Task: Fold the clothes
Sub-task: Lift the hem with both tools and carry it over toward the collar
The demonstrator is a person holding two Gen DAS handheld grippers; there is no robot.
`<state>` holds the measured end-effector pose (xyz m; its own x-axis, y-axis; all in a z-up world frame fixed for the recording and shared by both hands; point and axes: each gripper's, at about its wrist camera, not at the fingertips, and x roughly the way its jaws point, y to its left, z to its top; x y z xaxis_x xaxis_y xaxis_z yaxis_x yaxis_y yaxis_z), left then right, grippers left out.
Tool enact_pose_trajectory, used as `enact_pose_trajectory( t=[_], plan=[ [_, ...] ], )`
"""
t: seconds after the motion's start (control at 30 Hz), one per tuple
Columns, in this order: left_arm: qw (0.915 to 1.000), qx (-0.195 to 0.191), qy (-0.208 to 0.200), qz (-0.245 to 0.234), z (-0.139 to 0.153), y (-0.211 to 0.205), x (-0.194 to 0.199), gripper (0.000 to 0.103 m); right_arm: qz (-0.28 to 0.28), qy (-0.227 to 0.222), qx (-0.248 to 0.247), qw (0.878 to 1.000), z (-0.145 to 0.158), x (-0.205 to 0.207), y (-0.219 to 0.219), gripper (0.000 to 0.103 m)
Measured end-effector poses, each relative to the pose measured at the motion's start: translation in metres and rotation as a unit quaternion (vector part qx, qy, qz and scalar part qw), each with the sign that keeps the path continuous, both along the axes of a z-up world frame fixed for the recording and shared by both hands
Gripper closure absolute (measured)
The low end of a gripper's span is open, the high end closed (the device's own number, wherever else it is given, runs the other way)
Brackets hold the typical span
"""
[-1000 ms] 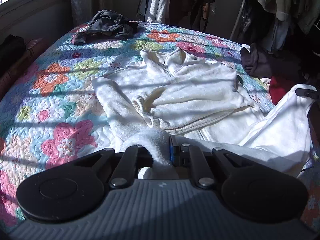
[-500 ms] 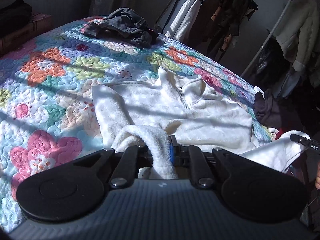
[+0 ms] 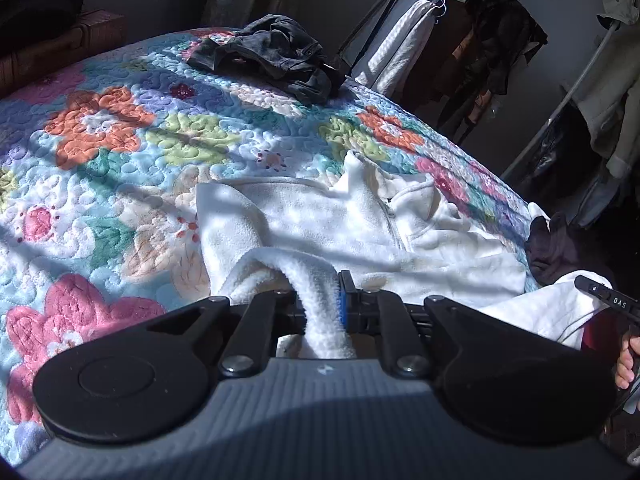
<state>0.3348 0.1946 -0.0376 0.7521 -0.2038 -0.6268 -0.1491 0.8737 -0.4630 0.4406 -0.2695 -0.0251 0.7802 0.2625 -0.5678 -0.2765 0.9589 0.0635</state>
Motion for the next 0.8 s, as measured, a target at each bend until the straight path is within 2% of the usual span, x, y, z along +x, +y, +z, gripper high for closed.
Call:
enact_pose_trajectory(
  t=[0.07, 0.1, 0.2, 0.3, 0.37, 0.5, 0.6, 0.8],
  plan=[
    [0.9997, -0.023, -0.007, 0.01, 0.003, 0.006, 0.002, 0.092, -0.001, -0.003, 0.006, 1.0, -0.002, 0.005, 0.0, 0.091],
    [0.9996, -0.022, -0.008, 0.015, 0.002, 0.006, 0.004, 0.092, -0.002, -0.003, 0.008, 1.0, -0.004, 0.006, -0.001, 0.091],
    [0.9994, -0.014, -0.012, 0.03, -0.004, 0.003, 0.009, 0.092, -0.012, 0.0, 0.017, 1.0, -0.01, 0.013, -0.003, 0.091],
    [0.9991, 0.016, -0.022, 0.033, -0.011, -0.006, 0.015, 0.092, -0.019, 0.003, 0.033, 0.999, -0.015, 0.018, -0.005, 0.091],
    [0.9988, 0.024, -0.025, 0.034, -0.016, -0.007, 0.019, 0.092, -0.012, 0.005, 0.026, 1.0, -0.015, 0.021, -0.001, 0.091],
    [0.9988, -0.003, -0.017, 0.046, -0.027, 0.003, 0.025, 0.092, 0.001, 0.009, 0.011, 1.0, -0.01, 0.034, 0.006, 0.091],
    [0.9979, -0.011, -0.024, 0.06, -0.021, 0.012, 0.023, 0.092, 0.004, 0.009, 0.023, 1.0, -0.003, 0.043, 0.007, 0.091],
    [0.9944, -0.013, -0.057, 0.088, 0.009, 0.018, 0.029, 0.092, -0.002, 0.009, 0.032, 0.999, 0.011, 0.063, 0.004, 0.091]
  ],
)
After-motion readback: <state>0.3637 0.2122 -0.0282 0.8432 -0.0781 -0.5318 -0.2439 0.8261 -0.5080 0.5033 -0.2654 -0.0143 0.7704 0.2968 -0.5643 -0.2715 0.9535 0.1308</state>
